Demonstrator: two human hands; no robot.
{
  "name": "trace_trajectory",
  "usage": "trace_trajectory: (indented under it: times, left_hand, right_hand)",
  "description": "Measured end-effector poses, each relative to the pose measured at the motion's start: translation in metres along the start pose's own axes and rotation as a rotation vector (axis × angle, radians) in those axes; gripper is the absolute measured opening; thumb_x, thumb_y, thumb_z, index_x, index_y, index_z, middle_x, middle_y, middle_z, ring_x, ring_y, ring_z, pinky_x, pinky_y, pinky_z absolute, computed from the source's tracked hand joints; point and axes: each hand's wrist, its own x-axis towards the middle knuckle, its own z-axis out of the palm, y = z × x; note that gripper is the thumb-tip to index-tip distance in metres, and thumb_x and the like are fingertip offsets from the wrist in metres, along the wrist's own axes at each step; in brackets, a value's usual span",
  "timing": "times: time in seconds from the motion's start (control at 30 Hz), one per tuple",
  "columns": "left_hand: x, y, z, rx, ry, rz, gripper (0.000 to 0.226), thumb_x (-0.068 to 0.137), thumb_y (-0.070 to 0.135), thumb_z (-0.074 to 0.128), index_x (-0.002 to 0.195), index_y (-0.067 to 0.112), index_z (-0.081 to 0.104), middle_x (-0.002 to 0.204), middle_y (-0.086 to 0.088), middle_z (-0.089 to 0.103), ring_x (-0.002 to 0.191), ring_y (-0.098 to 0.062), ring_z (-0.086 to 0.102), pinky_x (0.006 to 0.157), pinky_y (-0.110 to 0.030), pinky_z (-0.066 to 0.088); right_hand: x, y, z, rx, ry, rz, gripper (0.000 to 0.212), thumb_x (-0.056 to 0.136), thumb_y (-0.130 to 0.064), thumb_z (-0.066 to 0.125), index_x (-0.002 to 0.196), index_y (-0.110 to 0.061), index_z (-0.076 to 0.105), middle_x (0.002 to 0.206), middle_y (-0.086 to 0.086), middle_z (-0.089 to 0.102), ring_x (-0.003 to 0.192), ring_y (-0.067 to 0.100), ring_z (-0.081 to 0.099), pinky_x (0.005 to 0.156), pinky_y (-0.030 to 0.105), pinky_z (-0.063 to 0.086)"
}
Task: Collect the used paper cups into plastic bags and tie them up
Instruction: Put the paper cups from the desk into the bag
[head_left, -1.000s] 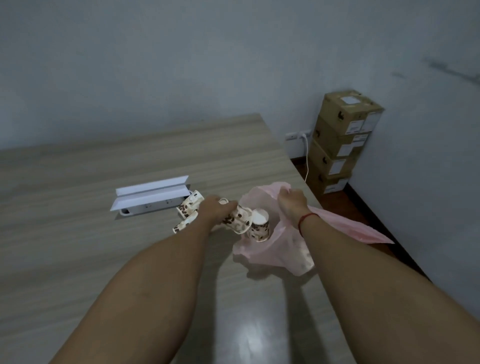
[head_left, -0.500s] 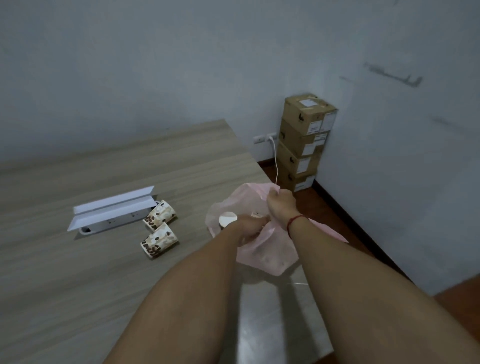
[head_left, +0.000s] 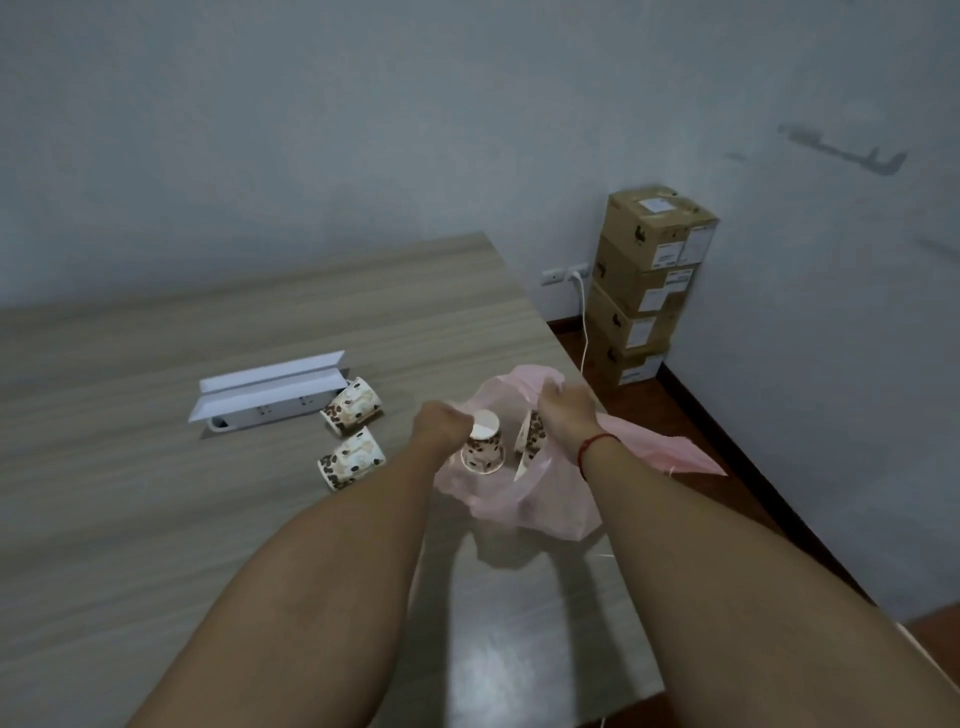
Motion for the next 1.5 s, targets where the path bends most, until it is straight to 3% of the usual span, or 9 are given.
trace_trajectory:
  times: [0.13,0.27,0.5,0.67,0.83,1.0,1.23,1.33,1.5]
  left_hand:
    - [0.002,-0.036,-0.026,0.131,0.134,-0.05,0.019,0.085,0.013,0.059,0.101,0.005,0.068,0.113,-0.018,0.068,0.106,-0.032,0.064,0.092,-0.035,0.052]
    - [0.025,-0.052,-0.041,0.232,0.151,-0.108,0.054,0.078,0.016,0.063,0.131,0.012,0.053,0.131,-0.014,0.059,0.121,-0.034,0.056,0.105,-0.04,0.045]
    - [0.049,-0.091,-0.061,0.61,-0.035,-0.176,0.078,0.058,0.031,0.074,0.131,0.016,0.051,0.127,-0.01,0.06,0.119,-0.03,0.058,0.101,-0.04,0.048]
    - [0.049,-0.115,-0.063,0.644,-0.116,-0.189,0.108,0.075,0.021,0.078,0.154,0.029,0.005,0.159,-0.016,0.003,0.147,-0.037,0.01,0.118,-0.047,0.021]
    - [0.057,-0.124,-0.066,0.659,-0.016,-0.163,0.105,0.073,0.018,0.08,0.151,0.03,0.012,0.151,-0.017,0.013,0.139,-0.037,0.019,0.11,-0.051,0.029]
    - [0.067,-0.131,-0.061,0.673,0.069,-0.097,0.07,0.08,0.02,0.072,0.139,0.027,0.034,0.142,-0.015,0.022,0.134,-0.036,0.025,0.106,-0.052,0.031]
    - [0.063,-0.13,-0.052,0.745,-0.069,-0.05,0.086,0.068,0.026,0.084,0.135,0.021,0.029,0.136,-0.016,0.039,0.13,-0.037,0.038,0.103,-0.051,0.039]
    - [0.055,-0.134,-0.049,0.649,-0.146,-0.058,0.09,0.071,0.028,0.082,0.14,0.026,0.024,0.14,-0.021,0.031,0.13,-0.041,0.036,0.106,-0.05,0.036]
    - [0.037,-0.104,-0.044,0.22,0.005,0.052,0.069,0.078,0.039,0.075,0.131,0.014,0.038,0.122,-0.016,0.056,0.107,-0.035,0.059,0.091,-0.04,0.048]
  right_hand:
    - [-0.006,0.001,0.018,0.002,-0.032,0.016,0.044,0.1,-0.024,0.035,0.131,0.005,0.049,0.137,0.023,0.051,0.128,0.036,0.047,0.105,0.035,0.037]
    - [-0.003,-0.002,0.032,-0.006,-0.043,0.022,0.045,0.1,-0.024,0.037,0.13,0.006,0.049,0.136,0.024,0.052,0.127,0.037,0.048,0.104,0.035,0.038]
    - [0.019,-0.009,0.046,0.011,-0.011,0.069,0.045,0.099,-0.025,0.038,0.131,0.006,0.048,0.137,0.023,0.051,0.128,0.035,0.048,0.104,0.034,0.038]
    - [0.027,-0.009,0.051,0.005,-0.007,0.09,0.045,0.098,-0.024,0.038,0.13,0.006,0.049,0.134,0.023,0.053,0.125,0.036,0.05,0.101,0.033,0.04]
    - [0.028,-0.006,0.055,0.028,-0.019,0.122,0.046,0.098,-0.026,0.038,0.131,0.004,0.048,0.134,0.021,0.053,0.125,0.035,0.05,0.101,0.034,0.04]
    - [0.031,-0.001,0.061,0.016,-0.033,0.144,0.048,0.099,-0.027,0.037,0.134,0.003,0.045,0.139,0.02,0.05,0.129,0.034,0.047,0.105,0.035,0.037]
    - [0.028,0.001,0.063,0.021,-0.054,0.117,0.047,0.097,-0.03,0.038,0.128,0.004,0.052,0.132,0.021,0.055,0.122,0.034,0.052,0.104,0.035,0.041]
    - [0.027,0.0,0.057,0.026,-0.054,0.116,0.047,0.098,-0.029,0.037,0.128,0.004,0.05,0.13,0.021,0.056,0.121,0.035,0.053,0.104,0.037,0.042]
    - [0.027,-0.007,0.041,0.035,-0.017,0.107,0.045,0.097,-0.026,0.038,0.127,0.006,0.05,0.13,0.024,0.055,0.121,0.037,0.053,0.101,0.037,0.041]
